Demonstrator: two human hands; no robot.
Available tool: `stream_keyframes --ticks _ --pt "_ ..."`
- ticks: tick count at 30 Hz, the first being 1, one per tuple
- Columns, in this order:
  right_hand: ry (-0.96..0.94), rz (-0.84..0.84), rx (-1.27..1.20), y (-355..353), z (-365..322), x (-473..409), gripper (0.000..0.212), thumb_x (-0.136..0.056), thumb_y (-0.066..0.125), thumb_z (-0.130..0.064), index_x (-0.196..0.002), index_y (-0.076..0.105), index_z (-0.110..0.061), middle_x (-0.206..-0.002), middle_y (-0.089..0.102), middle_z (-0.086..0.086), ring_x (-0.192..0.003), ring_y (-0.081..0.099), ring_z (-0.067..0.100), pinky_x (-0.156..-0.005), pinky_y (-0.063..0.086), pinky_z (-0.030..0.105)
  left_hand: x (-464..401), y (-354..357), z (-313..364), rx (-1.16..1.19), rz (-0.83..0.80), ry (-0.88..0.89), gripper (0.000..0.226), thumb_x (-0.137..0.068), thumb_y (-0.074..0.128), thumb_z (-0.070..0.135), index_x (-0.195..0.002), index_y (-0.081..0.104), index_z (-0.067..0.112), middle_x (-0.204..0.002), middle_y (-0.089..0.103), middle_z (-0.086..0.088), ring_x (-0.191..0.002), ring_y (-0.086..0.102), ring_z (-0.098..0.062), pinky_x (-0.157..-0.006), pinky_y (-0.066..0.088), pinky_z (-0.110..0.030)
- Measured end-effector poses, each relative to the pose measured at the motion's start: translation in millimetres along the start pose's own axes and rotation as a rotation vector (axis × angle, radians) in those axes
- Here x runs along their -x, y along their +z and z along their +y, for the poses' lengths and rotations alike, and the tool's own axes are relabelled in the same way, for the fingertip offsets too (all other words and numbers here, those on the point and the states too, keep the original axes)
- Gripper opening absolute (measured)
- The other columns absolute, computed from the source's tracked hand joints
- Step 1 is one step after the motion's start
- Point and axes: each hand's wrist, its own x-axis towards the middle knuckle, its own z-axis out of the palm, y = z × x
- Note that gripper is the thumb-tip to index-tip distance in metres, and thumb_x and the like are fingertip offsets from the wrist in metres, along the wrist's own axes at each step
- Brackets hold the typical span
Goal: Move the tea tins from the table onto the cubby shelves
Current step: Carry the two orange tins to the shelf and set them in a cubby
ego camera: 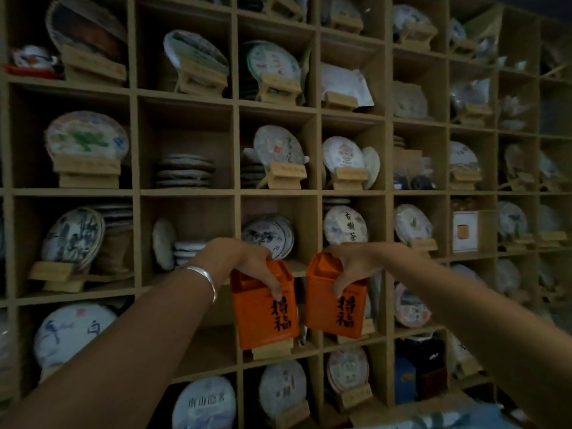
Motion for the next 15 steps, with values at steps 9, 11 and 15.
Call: stream_keyframes --ticks 9,11,15 --pt "-0.135 -0.023 0.057 -23.9 25.6 -107.6 0.083 -0.057 0.084 -0.041 -0.122 0.033 -0.031 -0.103 0.054 -0.011 -0.09 0.058 0.008 -0.062 0.052 0.021 -72.9 -22.5 5.1 -0.018 -0.022 -0.086 0.104 -0.041 0.084 0.061 -0.131 0.045 0.026 -0.13 0.056 -0.002 -0.111 0.059 -0.027 -0.095 0.051 -0.046" --pt "-0.136 -0.023 0.053 -29.1 29.8 -129.8 0.086 -0.055 0.084 -0.042 -0.12 0.029 -0.033 -0.101 0.052 -0.013 -0.089 0.057 0.007 -0.061 0.051 0.02 -92.8 -31.6 3.7 -0.031 -0.014 -0.091 0.11 -0.043 0.084 0.061 -0.138 0.04 0.026 -0.134 0.052 -0.002 -0.116 0.056 -0.027 -0.098 0.049 -0.047" --pt "-0.121 -0.045 0.078 -40.8 33.6 -172.3 0.087 -0.054 0.083 -0.042 -0.122 0.031 -0.031 -0.102 0.053 -0.01 -0.09 0.058 0.009 -0.064 0.052 0.024 -136.2 -53.3 -3.5 -0.031 -0.031 -0.092 0.105 -0.042 0.087 0.056 -0.132 0.042 0.028 -0.131 0.055 -0.002 -0.106 0.059 -0.025 -0.088 0.053 -0.043"
